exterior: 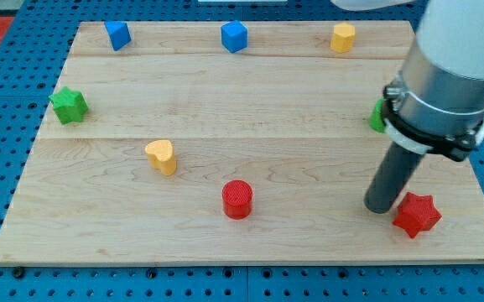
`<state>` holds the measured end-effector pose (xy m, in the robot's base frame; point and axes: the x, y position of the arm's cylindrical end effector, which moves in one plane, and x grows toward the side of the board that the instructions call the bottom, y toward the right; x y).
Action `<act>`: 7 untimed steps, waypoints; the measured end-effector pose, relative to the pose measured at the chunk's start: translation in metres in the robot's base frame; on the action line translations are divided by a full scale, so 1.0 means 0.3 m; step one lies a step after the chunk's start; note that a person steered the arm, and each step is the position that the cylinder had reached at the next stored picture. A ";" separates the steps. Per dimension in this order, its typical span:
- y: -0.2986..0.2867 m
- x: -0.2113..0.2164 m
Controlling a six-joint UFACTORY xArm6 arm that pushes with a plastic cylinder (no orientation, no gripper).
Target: Push the red star towards the bottom right side of the board
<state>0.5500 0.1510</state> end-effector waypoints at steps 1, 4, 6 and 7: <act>-0.047 -0.079; 0.121 -0.142; 0.121 -0.141; 0.121 -0.137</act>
